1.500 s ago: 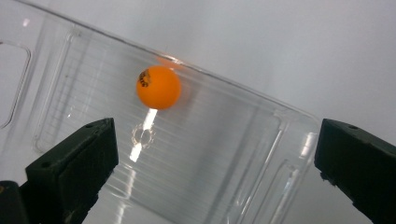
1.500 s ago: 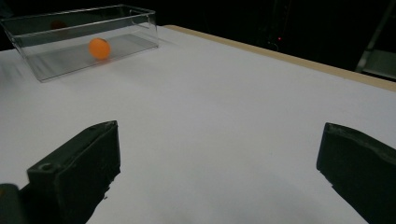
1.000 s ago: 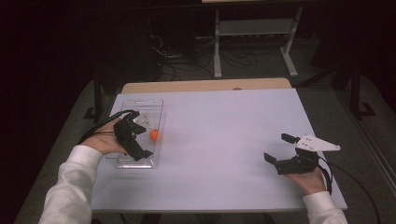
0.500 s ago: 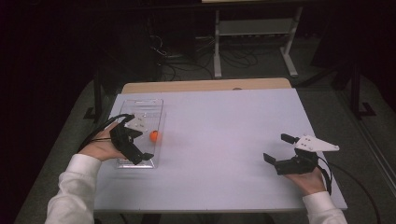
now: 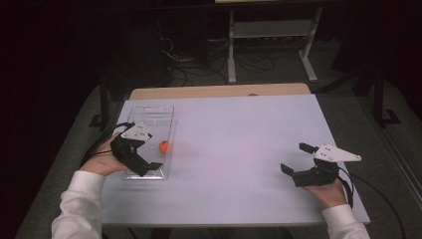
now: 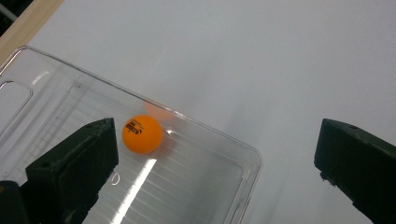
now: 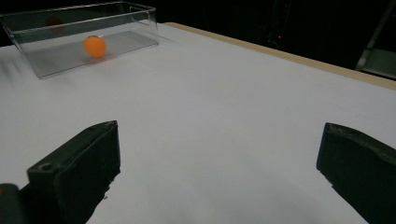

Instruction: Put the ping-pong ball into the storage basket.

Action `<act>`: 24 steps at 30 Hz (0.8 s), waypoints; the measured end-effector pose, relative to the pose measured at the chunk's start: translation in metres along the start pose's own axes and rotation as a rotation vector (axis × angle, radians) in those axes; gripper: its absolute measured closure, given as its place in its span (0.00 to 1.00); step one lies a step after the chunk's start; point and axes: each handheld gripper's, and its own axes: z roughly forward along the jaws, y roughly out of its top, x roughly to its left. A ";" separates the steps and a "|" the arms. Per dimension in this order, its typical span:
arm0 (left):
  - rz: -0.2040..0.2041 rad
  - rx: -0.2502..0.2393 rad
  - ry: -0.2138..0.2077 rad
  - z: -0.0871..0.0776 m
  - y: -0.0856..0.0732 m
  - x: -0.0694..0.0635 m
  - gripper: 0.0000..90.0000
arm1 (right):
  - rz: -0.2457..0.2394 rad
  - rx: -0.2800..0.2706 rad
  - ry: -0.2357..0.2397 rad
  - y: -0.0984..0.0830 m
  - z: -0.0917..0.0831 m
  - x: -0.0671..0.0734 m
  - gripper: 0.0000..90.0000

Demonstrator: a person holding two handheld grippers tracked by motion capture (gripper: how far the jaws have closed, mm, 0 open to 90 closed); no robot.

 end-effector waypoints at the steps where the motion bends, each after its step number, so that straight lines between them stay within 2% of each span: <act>1: 0.000 -0.005 0.002 0.000 -0.001 0.000 0.00 | -0.001 0.000 0.000 0.000 0.000 0.000 0.00; 6: -0.009 -0.039 0.022 -0.003 -0.006 -0.004 0.00 | 0.000 0.002 0.001 0.000 0.000 0.000 0.00; 10: -0.033 -0.078 0.034 -0.004 -0.014 -0.005 0.00 | 0.000 0.000 0.001 0.000 0.000 0.000 0.00; 16: -0.043 -0.089 0.033 -0.002 -0.020 -0.007 0.00 | -0.001 0.002 -0.001 0.000 0.000 0.000 0.00; 24: -0.080 -0.160 0.026 0.001 -0.027 -0.008 0.00 | 0.001 0.004 0.000 0.000 0.000 -0.001 0.00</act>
